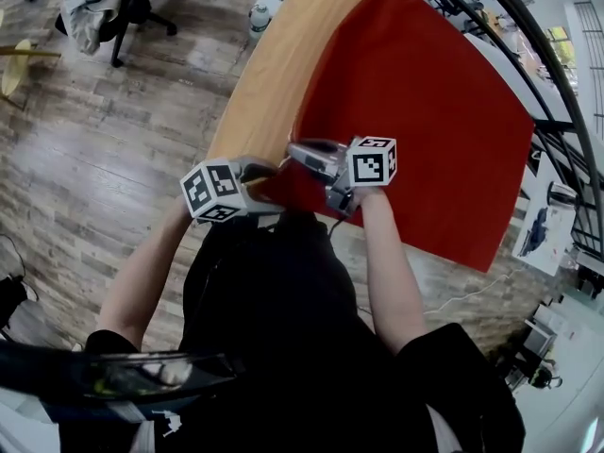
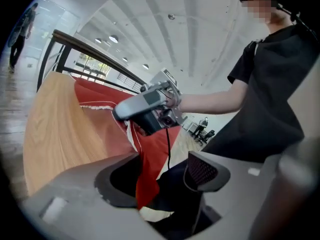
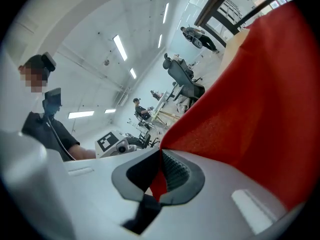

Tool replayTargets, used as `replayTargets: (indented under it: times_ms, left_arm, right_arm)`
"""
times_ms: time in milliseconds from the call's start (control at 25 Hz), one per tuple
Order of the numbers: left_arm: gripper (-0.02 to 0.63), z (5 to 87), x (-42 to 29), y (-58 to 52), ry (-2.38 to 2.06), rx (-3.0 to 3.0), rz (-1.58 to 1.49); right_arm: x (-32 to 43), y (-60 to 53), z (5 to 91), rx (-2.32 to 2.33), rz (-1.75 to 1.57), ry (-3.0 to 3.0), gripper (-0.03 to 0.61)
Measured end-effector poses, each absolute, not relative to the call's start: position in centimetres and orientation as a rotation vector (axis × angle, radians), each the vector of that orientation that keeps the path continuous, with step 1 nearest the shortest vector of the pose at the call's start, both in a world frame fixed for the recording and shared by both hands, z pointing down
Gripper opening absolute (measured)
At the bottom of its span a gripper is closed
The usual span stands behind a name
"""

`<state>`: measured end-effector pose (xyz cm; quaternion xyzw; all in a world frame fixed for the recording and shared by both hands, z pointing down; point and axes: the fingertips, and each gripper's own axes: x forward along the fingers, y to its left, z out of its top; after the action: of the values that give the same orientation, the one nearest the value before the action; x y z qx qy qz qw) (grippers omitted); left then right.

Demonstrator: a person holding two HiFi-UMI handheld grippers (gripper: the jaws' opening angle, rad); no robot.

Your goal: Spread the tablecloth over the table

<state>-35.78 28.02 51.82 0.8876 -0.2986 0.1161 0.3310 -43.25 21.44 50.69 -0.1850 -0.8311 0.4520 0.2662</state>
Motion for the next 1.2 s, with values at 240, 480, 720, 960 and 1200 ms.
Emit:
replayTargets:
  times_ms: [240,480,720,960,1200]
  left_arm:
    - [0.269,52.7,-36.2,34.8,-0.847,2.182,0.309]
    - [0.275,54.8,-40.6,35.3,-1.169,2.008,0.232]
    - [0.373,53.0,-42.1,28.9,-1.195,2.142,0.14]
    - [0.422,53.4,-37.3,24.3,-0.735,2.266,0.083]
    - [0.429,54.1,-34.0,24.1,-0.562,2.177,0.003]
  right_arm:
    - [-43.6,21.8,52.5,-0.493,1.062,-2.228,0.02]
    - [-44.9,22.7,52.3,-0.56,1.061,-2.202,0.02]
    - [-43.5,23.2,50.7,-0.684,1.1,-2.146,0.02]
    - [-42.0,22.7,49.2,-0.817,1.158,-2.09,0.02]
    - [-41.3,20.3,51.4,-0.73,1.059,-2.104,0.02]
